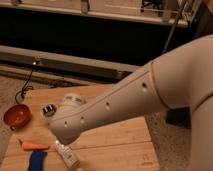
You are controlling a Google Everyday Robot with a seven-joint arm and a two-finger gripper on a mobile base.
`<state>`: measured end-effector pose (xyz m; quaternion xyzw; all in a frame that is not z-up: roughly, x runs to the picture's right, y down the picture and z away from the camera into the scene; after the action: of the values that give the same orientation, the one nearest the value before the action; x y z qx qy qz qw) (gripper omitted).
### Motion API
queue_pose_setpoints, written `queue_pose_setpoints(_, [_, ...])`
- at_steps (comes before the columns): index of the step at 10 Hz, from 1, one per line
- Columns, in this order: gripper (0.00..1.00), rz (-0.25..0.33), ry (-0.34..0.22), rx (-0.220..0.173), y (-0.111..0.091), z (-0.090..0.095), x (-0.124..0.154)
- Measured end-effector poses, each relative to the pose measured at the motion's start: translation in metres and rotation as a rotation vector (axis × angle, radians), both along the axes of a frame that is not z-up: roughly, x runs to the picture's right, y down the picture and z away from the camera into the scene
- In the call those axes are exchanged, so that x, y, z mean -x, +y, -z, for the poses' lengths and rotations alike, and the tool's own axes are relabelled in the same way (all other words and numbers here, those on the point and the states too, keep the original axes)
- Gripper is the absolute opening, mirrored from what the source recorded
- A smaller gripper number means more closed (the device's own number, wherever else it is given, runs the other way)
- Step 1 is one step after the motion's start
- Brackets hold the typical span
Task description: Move the arm in a circular motion
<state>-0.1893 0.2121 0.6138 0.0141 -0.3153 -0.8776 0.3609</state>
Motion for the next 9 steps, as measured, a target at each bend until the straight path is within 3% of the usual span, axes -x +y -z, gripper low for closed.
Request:
queue_pose_setpoints(2, [0.00,0.039,-0.114,-0.055,-0.030,0.013,0.057])
queue_pose_setpoints(4, [0.00,0.016,-0.147,-0.152,-0.099,-0.001,0.076])
queue_pose_setpoints(5, [0.00,-0.027,-0.105,-0.213,-0.150,-0.024,0.054])
queue_pose_setpoints(6, [0.00,-0.098,-0.014,-0.262,-0.203,-0.058,0.008])
queue_pose_setpoints(8, [0.00,-0.218,0.150,-0.292,-0.255,-0.108,-0.081])
queue_pose_setpoints(9, [0.00,-0.290,0.247,-0.284,-0.267,-0.134,-0.133])
